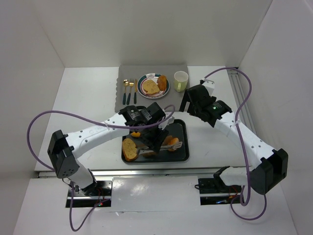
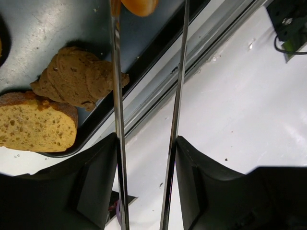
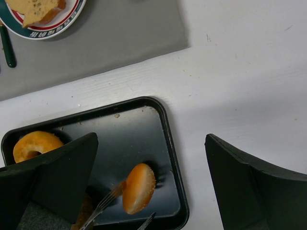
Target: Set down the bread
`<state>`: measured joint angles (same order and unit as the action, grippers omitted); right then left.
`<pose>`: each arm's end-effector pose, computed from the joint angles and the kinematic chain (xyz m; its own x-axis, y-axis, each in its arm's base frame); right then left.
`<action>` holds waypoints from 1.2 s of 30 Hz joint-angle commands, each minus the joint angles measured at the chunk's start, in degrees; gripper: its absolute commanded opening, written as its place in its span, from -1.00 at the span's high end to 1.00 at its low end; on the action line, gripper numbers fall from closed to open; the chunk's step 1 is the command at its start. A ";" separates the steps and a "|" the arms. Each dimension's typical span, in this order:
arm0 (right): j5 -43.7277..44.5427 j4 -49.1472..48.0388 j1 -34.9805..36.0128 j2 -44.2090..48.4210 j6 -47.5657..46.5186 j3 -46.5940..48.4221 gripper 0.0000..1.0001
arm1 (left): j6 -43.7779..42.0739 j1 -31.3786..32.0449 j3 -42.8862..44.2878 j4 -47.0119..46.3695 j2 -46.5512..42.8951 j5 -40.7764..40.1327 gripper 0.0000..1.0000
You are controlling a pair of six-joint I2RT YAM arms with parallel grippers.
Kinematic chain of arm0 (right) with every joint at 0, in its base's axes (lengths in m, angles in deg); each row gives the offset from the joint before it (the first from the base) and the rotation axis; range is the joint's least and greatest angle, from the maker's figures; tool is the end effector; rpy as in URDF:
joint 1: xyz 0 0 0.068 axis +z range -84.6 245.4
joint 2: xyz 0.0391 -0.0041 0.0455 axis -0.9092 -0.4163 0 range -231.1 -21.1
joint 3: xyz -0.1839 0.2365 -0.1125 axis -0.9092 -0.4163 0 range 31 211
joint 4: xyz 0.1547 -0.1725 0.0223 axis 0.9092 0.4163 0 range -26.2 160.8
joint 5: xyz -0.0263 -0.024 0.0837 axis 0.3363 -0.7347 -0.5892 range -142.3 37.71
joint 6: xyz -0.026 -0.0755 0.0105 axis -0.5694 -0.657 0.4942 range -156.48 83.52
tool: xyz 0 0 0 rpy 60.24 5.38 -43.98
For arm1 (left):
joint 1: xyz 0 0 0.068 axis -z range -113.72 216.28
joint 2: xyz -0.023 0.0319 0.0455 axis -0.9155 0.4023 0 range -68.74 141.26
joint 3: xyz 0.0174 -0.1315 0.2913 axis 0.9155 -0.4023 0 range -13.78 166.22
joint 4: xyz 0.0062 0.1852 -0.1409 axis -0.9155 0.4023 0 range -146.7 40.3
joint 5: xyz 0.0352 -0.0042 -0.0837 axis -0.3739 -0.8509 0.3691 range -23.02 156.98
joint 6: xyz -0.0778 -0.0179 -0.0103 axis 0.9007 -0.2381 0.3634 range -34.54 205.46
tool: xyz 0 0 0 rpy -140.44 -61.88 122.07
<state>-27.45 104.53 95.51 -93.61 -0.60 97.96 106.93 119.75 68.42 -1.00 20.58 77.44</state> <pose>0.2221 0.0950 0.3515 -0.6262 0.2516 -0.7380 0.2010 0.9666 0.1589 0.1691 -0.2495 0.3323 -0.8001 0.4753 -0.3659 0.5874 0.7444 -0.3176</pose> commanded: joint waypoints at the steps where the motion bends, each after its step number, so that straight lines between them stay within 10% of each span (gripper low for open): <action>1: 0.91 -1.36 -0.31 0.88 -0.81 1.60 -1.00 | 2.07 1.19 2.79 0.55 1.99 -3.33 -0.24; 18: -0.14 -1.36 -0.31 0.88 -0.81 1.07 -1.00 | 2.17 4.10 7.81 4.50 6.31 -12.57 -0.22; 29: -0.14 -1.36 -0.31 0.88 -0.81 0.54 -1.00 | 0.06 3.14 15.52 10.82 5.44 -15.29 0.71; 36: -0.14 -1.88 -0.31 0.88 -0.81 0.54 -1.00 | -1.61 -13.53 18.96 8.56 1.56 -12.84 0.84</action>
<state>-27.76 104.49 95.51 -93.61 -0.60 97.96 106.71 114.46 84.28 8.49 25.39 64.50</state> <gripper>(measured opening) 0.999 0.458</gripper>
